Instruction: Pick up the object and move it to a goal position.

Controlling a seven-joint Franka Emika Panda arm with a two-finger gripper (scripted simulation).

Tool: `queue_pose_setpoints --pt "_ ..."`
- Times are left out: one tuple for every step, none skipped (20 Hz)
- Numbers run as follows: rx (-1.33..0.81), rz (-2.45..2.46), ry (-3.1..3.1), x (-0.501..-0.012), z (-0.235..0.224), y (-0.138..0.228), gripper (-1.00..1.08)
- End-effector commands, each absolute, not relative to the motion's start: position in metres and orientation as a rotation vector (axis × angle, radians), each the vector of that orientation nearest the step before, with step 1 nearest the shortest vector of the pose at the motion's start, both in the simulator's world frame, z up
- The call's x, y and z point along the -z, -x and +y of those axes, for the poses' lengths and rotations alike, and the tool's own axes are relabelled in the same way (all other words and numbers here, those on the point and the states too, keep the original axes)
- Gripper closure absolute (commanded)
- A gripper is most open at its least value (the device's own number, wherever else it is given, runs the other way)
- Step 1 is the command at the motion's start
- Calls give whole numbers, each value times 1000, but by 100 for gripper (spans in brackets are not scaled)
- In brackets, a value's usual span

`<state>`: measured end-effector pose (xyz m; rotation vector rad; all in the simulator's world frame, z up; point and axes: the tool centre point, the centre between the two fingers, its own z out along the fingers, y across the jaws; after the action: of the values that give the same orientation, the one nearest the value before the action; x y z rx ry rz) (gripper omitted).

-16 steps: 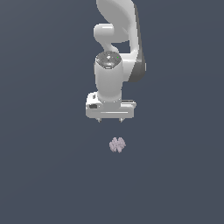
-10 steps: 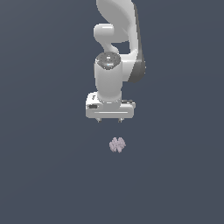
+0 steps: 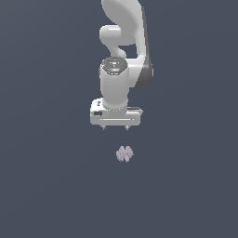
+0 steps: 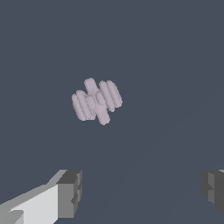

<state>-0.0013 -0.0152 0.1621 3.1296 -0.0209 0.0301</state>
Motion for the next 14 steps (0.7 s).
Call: queue_pose_setpoints --pt "-30 -31 -3130 -162 -15 0 -92" --pt "-30 -40 -3130 -161 -14 0 -92" --pt "-30 -50 -3130 -160 -14 -1 -92" --pt "-29 -63 -3130 -160 -13 -2 -92" --pt "-29 -78 -3130 -159 -13 -3 -92" --pt "-28 -95 -3130 -158 -12 -5 -92" --pt "-28 -113 -3130 -156 -12 -6 -92" --pt "-27 -134 -3130 -155 -11 -8 -92" --pt "-26 -156 -3129 -154 -10 -9 -92" --pt "-26 -181 -3129 -152 -9 -11 -92" --pt "-25 -207 -3128 -150 -8 -13 -92" --pt "-24 -236 -3126 -149 -7 -15 -92" --pt "-23 -266 -3124 -147 -6 -18 -92" --pt "-22 -299 -3122 -144 -4 -20 -92"
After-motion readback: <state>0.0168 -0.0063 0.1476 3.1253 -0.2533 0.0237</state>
